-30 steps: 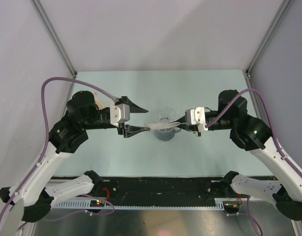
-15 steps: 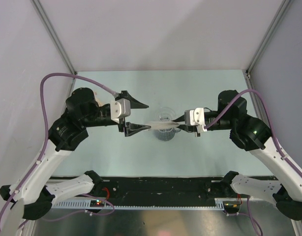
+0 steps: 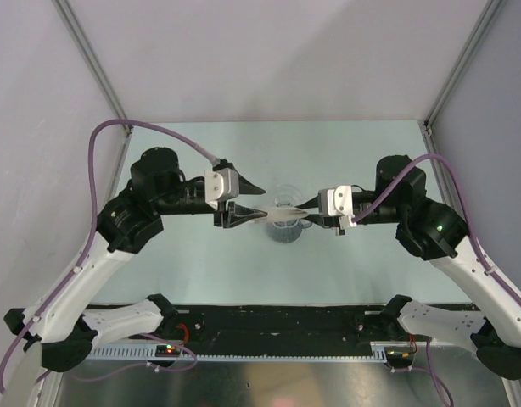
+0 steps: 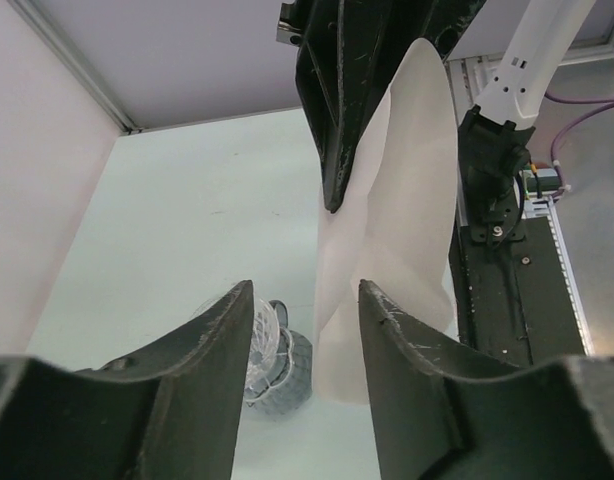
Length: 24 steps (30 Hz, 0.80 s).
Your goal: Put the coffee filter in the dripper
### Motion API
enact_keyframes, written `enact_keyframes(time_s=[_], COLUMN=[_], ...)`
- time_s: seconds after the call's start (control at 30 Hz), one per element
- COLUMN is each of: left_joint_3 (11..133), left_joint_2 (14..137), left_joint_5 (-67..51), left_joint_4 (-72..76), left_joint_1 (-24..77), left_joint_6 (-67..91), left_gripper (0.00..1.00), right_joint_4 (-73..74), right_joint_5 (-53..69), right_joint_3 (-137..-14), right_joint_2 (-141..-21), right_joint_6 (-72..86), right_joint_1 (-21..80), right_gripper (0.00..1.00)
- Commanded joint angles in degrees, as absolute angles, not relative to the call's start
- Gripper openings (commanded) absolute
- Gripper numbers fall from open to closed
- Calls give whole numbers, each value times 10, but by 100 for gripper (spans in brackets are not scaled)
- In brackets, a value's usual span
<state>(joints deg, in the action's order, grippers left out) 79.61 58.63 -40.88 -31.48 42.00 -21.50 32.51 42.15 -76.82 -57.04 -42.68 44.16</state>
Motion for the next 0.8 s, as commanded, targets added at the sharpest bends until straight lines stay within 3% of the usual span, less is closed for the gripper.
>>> enact_keyframes(time_s=[0.0,0.07,0.17,0.23,0.37,0.43,0.57,0.77], left_joint_3=[800,799,811,826,862,884,919,956], left_joint_2=[589,592,608,623,660,681,723,763], left_joint_5=[-416,-416,-411,-395,-308,-249,-174,-147], left_joint_4=[-309,-309,-309,-309,-318,-337,-374,-389], left_joint_1=[429,431,432,432,432,433,434,433], left_joint_6=[-223,-221,-203,-176,-118,-108,-90,-6], left_gripper=[48,42,14,4,0,0,0,0], right_joint_4=[309,311,312,320,358,366,342,271], right_joint_5=[408,406,398,382,413,438,451,380], right_joint_3=[-769,-768,-763,-761,-740,-720,-697,-685], right_joint_2=[-570,-570,-567,-565,-553,-542,-522,-521], right_joint_6=[-428,-427,-424,-413,-353,-314,-247,-242], right_joint_1=[445,445,445,439,349,296,243,249], right_gripper=[19,19,23,35,68,77,82,88])
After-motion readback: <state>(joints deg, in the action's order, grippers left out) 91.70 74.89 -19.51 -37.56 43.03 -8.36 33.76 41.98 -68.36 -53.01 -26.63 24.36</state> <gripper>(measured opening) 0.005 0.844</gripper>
